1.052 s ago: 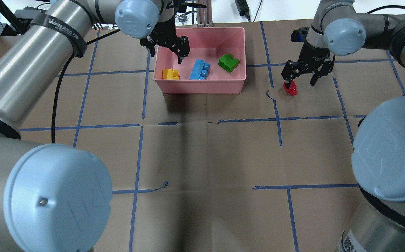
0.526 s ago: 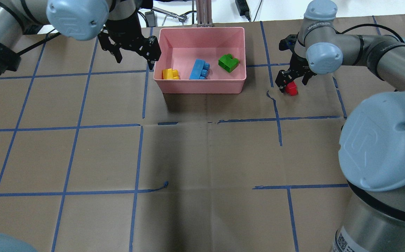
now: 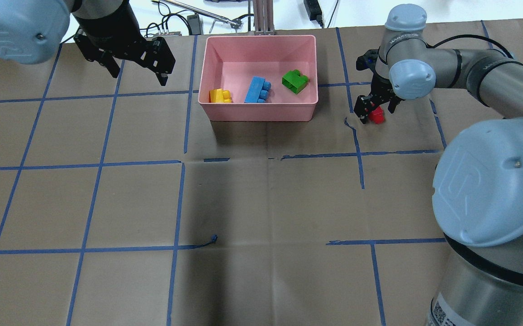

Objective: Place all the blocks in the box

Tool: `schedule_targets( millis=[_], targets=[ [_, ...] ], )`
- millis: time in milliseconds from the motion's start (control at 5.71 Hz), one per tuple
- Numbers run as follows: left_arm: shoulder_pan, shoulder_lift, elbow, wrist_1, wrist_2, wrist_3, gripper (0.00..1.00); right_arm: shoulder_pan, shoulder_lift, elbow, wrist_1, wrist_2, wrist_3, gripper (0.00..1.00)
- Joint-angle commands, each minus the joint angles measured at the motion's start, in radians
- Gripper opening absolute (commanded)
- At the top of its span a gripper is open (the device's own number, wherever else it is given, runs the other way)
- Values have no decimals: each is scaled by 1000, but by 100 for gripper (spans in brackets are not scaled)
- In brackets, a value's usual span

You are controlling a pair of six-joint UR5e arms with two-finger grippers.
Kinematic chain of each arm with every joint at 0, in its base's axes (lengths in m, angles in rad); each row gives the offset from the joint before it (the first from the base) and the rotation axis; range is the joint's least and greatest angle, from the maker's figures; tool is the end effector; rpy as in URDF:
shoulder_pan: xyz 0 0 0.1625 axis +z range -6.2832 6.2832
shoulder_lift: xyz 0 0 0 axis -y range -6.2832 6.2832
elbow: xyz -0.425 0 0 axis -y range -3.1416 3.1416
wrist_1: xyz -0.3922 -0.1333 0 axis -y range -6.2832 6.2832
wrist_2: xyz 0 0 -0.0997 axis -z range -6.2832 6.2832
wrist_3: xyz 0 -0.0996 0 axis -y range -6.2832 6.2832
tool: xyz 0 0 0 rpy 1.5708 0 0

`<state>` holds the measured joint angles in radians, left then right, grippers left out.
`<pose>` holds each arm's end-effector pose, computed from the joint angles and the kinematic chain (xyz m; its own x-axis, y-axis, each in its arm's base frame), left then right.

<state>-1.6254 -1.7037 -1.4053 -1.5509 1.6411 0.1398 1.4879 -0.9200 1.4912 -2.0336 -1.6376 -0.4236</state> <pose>-0.1563 -0.5454 0.5025 -0.9789 0.1892 -0.0768 0.1928 0.9803 -0.0422 0.0703 -0.6839 0.1790 -0.9408 -0.3385 0.0160 -0.3339 0.9342 0.1259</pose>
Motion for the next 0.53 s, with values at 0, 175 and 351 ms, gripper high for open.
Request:
schedule_targets(
  millis=[0,175,351],
  targets=[
    [16,33,-1,-76,-1,-2,100,0,-2,-6,28,-7,6,61],
    [16,38,-1,-77,-36,-2,100,0,-3,-6,30,-8,8,41],
    [18,39,-1,-78,-37,-2,100,0,-3,-6,32,-8,9,20]
  ],
)
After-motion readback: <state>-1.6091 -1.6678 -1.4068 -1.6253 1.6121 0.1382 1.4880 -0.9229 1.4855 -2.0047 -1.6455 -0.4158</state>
